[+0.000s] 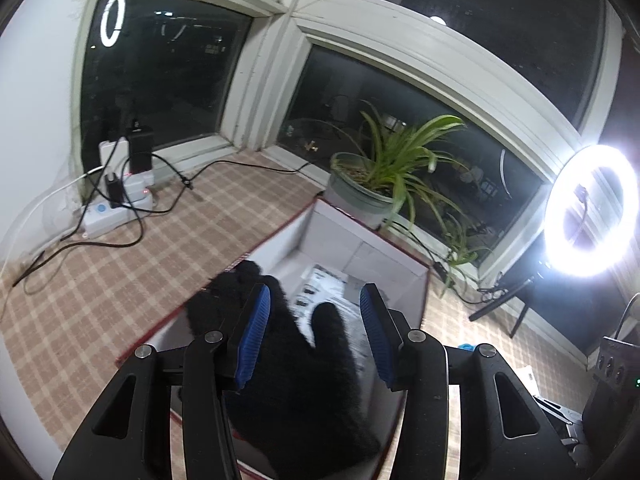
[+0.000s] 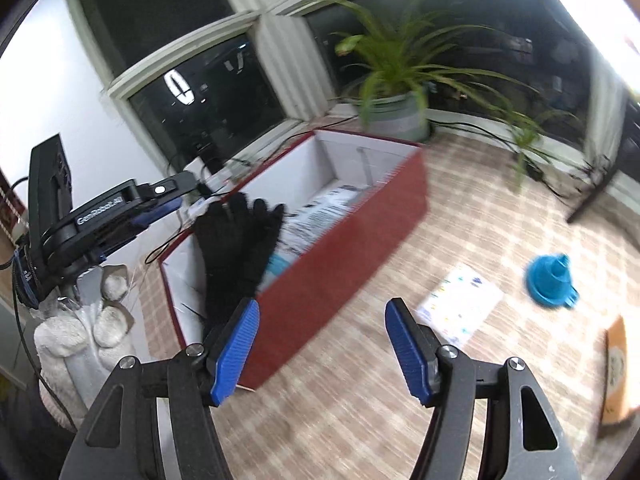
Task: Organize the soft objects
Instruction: 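Open both tools to drop the glove into the box, then move both open tools toward the orange-wrapped tissue pack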
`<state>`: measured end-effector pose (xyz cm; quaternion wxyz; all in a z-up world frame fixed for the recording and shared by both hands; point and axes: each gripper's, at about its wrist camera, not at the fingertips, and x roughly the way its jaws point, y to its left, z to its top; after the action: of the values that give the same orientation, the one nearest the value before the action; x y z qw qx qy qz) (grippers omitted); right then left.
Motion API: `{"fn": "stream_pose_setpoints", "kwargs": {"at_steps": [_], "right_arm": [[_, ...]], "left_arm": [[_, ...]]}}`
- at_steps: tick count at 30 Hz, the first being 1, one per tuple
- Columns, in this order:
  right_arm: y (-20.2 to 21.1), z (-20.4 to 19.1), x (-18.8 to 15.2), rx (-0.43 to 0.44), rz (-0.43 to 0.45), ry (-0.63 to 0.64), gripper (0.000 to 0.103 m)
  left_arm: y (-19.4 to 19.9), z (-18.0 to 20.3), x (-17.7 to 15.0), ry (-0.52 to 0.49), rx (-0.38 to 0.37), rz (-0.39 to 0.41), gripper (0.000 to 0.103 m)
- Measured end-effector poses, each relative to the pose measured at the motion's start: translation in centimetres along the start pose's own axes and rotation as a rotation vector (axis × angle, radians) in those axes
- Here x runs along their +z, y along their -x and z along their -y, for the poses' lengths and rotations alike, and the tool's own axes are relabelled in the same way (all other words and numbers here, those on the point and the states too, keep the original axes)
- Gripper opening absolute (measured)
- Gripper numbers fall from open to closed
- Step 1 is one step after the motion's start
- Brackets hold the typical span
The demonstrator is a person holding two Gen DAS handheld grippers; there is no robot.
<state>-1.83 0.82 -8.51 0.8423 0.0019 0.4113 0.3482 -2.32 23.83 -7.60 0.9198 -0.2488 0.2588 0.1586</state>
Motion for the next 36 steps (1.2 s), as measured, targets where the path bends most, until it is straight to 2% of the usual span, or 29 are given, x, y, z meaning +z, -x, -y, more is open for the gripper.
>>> {"fn": "stream_pose_setpoints", "kwargs": {"at_steps": [2,4,14,17,24,36], "right_arm": [[1.0,1.3,-0.6,-0.02,0.009,-0.027,0.063],[2.3,3.0,-1.4,-0.046,0.017,-0.055,0.063],[8.8,10.2,-5.1,-0.179,0.088,-0.208,0.063],[10.4,11.9,-6.2,-0.205,0.101,-0.241,0.063],[13.4,15.7,-8.7,-0.258,0.119,-0.33,0.063],[16.5,20.7,-11.4,-0.345,0.159,-0.428,0.064]], "left_arm": [[0.1,0.7,-0.2,-0.008,-0.016,-0.006,0.047],[0.1,1.4,-0.3,-0.014,-0.037,-0.011,0.052],[0.9,5.4,-1.6,-0.075,-0.132,-0.04,0.053],[0.9,7.0,-2.4,-0.107,-0.168,-0.061,0.061],[0.5,10.9,-4.9,-0.188,-0.244,-0.133,0.062],[-0.8,14.6,-8.9,-0.247,-0.299,-0.24,0.062]]}}
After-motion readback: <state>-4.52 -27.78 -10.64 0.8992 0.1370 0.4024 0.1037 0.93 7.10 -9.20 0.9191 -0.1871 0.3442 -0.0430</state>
